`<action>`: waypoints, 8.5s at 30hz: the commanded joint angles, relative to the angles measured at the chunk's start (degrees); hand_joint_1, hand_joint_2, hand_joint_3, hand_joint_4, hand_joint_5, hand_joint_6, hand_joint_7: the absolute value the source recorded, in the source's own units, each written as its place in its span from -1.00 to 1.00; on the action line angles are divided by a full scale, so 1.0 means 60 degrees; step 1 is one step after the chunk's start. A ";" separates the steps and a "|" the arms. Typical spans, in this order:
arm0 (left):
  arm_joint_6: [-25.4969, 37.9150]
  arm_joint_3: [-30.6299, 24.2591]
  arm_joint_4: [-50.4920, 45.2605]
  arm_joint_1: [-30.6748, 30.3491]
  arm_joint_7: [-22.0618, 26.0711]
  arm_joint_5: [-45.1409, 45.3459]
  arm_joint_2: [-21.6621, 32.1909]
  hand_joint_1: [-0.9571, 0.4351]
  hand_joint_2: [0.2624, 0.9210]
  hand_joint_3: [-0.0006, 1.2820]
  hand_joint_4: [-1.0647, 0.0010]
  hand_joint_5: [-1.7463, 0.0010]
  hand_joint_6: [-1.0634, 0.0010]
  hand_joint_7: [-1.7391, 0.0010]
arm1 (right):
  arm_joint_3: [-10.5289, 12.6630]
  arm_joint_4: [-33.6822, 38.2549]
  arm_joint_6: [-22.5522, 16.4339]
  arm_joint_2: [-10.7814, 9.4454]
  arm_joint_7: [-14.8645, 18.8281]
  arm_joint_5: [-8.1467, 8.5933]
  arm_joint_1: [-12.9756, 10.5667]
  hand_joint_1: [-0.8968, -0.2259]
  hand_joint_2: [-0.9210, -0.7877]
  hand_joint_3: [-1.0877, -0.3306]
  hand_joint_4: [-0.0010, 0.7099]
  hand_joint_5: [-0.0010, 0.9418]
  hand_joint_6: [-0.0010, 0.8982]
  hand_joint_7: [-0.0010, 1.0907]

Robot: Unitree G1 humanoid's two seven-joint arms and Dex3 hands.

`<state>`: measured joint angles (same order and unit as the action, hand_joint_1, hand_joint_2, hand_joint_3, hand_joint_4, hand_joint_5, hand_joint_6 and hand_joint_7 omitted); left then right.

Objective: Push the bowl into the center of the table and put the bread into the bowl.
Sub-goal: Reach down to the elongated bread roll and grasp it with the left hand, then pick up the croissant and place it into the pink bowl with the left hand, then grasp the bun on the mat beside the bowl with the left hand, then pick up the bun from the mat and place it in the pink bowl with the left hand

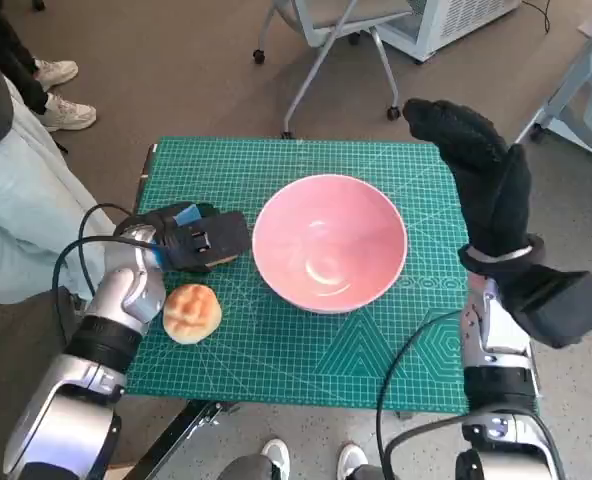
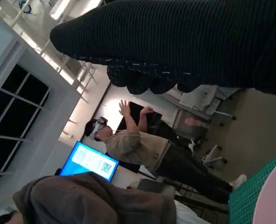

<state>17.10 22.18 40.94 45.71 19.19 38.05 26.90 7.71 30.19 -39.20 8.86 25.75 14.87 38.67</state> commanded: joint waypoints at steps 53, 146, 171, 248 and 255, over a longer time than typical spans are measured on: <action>-0.1232 -0.1512 -0.8676 -0.1543 -0.0261 -0.0094 0.0283 0.38 0.82 -0.93 -0.66 -0.10 -0.40 -0.19 | -0.0027 0.0204 -0.0079 -0.0033 0.0010 -0.0085 -0.0283 -0.30 -1.00 -0.21 -0.51 -1.00 -1.00 0.05; -0.2701 -0.4446 -0.9981 -0.5577 0.4549 -0.4093 0.4354 0.65 0.43 -0.97 1.00 1.00 0.64 1.00 | 0.0049 -0.0203 0.0228 -0.0020 -0.0024 0.0152 -0.0741 -0.32 -1.00 -0.20 -0.50 -1.00 -0.99 0.09; -0.2176 -0.2498 -0.9069 -0.5134 0.4356 -0.3276 0.3517 0.62 0.46 -0.97 0.88 0.98 0.60 0.99 | 0.0109 0.0115 0.0073 0.0021 0.0157 0.0171 -0.0675 -0.32 -1.00 -0.20 -0.50 -1.00 -1.00 0.10; -0.3893 -0.3690 -0.9208 -0.4202 0.2685 -0.2908 0.3242 0.38 0.96 -0.98 -0.48 -0.26 -0.33 -0.20 | 0.0215 0.0214 0.0082 0.0160 0.0400 0.0282 -0.0767 -0.34 -1.00 -0.19 -0.49 -1.00 -0.95 0.06; -0.3576 -0.3365 -0.9220 -0.3041 0.2982 -0.2910 0.3048 0.38 0.96 -0.98 -0.47 -0.28 -0.34 -0.18 | 0.0219 0.0226 0.0098 0.0134 0.0388 0.0300 -0.0753 -0.33 -1.00 -0.19 -0.49 -1.00 -0.95 0.06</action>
<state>-5.15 1.05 -12.99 23.49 36.22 21.49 45.77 8.83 30.66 -38.93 9.98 27.70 16.17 34.90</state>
